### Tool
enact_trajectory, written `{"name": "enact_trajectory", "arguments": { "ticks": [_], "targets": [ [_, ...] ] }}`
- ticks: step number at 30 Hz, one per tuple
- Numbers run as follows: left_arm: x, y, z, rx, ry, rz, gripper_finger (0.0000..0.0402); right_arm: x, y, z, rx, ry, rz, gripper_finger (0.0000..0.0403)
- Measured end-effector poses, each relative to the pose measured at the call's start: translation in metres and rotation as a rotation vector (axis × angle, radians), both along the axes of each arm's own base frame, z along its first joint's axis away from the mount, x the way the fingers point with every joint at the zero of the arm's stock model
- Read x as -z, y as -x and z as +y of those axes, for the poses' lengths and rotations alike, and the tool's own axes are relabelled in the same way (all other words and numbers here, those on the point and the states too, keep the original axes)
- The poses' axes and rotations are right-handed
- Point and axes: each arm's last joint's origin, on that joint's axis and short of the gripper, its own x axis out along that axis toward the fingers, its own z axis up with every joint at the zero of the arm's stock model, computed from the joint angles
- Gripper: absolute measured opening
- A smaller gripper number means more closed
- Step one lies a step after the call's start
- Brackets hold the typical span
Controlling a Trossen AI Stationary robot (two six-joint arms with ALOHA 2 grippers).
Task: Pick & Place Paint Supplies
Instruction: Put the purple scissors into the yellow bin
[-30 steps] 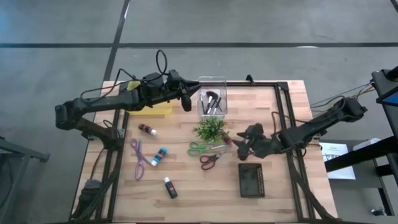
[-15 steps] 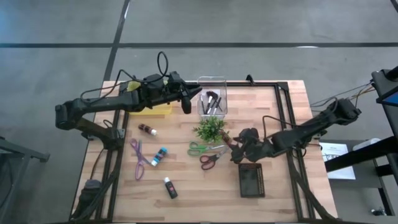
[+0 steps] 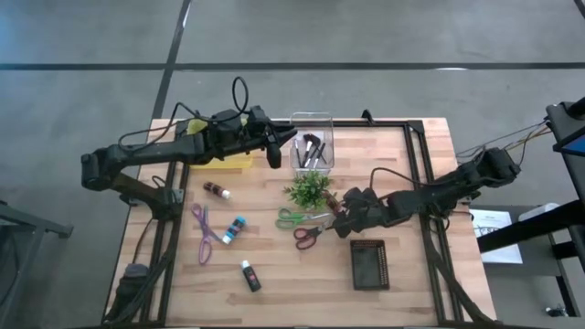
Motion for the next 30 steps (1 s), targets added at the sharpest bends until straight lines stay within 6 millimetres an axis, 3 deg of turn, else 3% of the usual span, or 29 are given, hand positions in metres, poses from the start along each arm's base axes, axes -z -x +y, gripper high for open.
{"name": "enact_trajectory", "arguments": {
  "ticks": [16,30],
  "targets": [
    [0.0,0.0,0.0,0.002,-0.018,0.011,0.0099,0.02,-0.005,-0.014,0.016,-0.02,0.072,0.0215],
    [0.0,0.0,0.0,0.003,-0.021,0.013,0.0099,0.021,-0.006,-0.02,0.044,-0.037,0.029,0.0215]
  ]
}}
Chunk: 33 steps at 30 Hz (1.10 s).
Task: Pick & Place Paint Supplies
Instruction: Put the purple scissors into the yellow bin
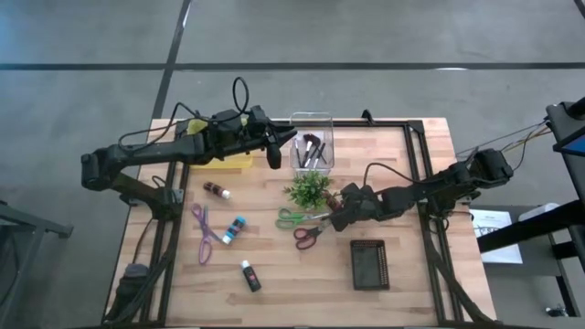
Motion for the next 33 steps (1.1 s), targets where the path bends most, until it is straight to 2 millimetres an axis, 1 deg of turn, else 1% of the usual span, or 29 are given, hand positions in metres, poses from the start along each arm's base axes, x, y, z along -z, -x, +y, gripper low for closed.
{"name": "enact_trajectory", "arguments": {
  "ticks": [3,6,10,13,18,23,28,33],
  "targets": [
    [0.0,0.0,-0.001,0.003,0.002,0.0,0.0099,-0.008,0.001,0.002,-0.011,-0.012,-0.037,0.0215],
    [0.001,-0.001,-0.002,0.012,0.009,0.005,0.0099,-0.021,0.004,0.005,-0.027,-0.021,-0.094,0.0215],
    [0.006,0.0,-0.006,0.023,0.025,0.062,0.0099,-0.043,0.012,0.005,-0.016,-0.008,-0.19,0.0215],
    [0.01,0.005,-0.008,0.031,0.031,0.134,0.0099,-0.06,0.019,0.002,-0.006,0.018,-0.259,0.0215],
    [0.018,0.026,-0.014,0.038,0.062,0.342,0.0099,-0.084,0.032,-0.003,0.029,0.075,-0.366,0.0215],
    [0.028,0.049,-0.02,0.038,0.127,0.554,0.0099,-0.101,0.044,-0.008,0.051,0.133,-0.433,0.0215],
    [0.035,0.067,-0.024,-0.007,0.253,0.684,0.0099,-0.11,0.051,-0.012,0.061,0.156,-0.47,0.0215],
    [0.043,0.085,-0.03,-0.066,0.377,0.834,0.0099,-0.115,0.055,-0.015,0.072,0.158,-0.493,0.0215]
  ]
}}
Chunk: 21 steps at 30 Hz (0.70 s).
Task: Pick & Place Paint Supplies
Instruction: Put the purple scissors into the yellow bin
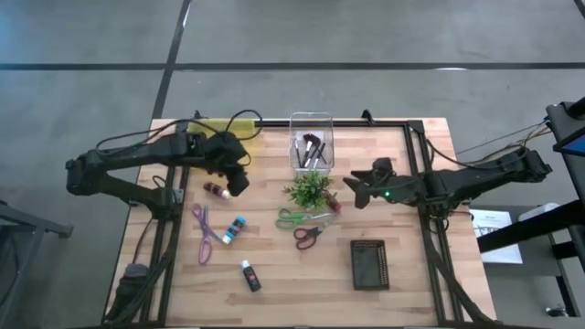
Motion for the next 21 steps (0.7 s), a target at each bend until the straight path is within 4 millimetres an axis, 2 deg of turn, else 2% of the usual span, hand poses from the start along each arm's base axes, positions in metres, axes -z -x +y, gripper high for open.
{"name": "enact_trajectory", "arguments": {
  "ticks": [10,14,21],
  "targets": [
    [0.015,0.038,-0.015,-0.282,0.377,0.376,0.0099,-0.003,0.002,-0.001,0.002,-0.001,-0.016,0.0215],
    [0.016,0.053,-0.021,-0.406,0.434,0.532,0.0099,-0.003,0.002,-0.001,0.006,0.0,-0.021,0.0215],
    [0.03,0.057,-0.03,-0.522,0.576,0.579,0.0099,-0.006,0.004,-0.002,0.024,0.01,-0.036,0.0215]
  ]
}}
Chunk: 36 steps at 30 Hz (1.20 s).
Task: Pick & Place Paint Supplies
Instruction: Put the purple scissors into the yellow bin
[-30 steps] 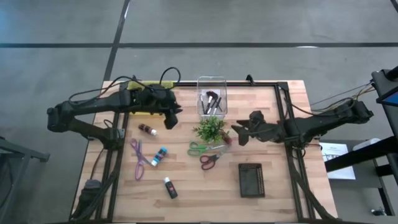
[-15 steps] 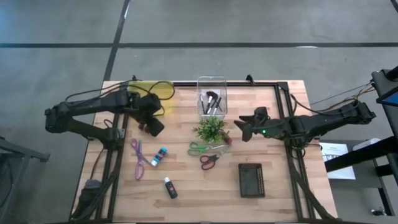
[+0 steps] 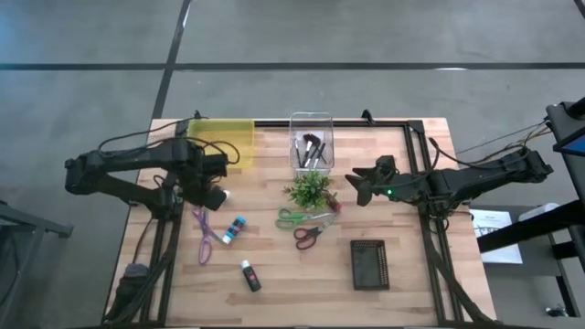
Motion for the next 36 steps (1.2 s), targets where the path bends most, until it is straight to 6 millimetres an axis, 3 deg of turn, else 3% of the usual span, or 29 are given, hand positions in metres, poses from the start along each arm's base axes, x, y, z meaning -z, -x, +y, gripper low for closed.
{"name": "enact_trajectory", "arguments": {
  "ticks": [11,22,27,36],
  "targets": [
    [0.034,0.001,-0.039,-0.044,0.152,0.103,0.0099,-0.003,0.003,0.0,-0.002,-0.003,-0.019,0.0215],
    [0.069,-0.018,-0.096,-0.141,0.23,-0.094,0.0099,-0.004,0.004,-0.001,-0.005,0.005,-0.017,0.0215],
    [0.089,-0.01,-0.104,-0.2,0.189,-0.07,0.0099,-0.004,0.004,-0.001,-0.009,0.004,-0.016,0.0215],
    [0.104,-0.004,-0.102,-0.239,0.075,-0.099,0.0099,-0.005,0.005,-0.001,-0.014,-0.002,-0.022,0.0215]
  ]
}}
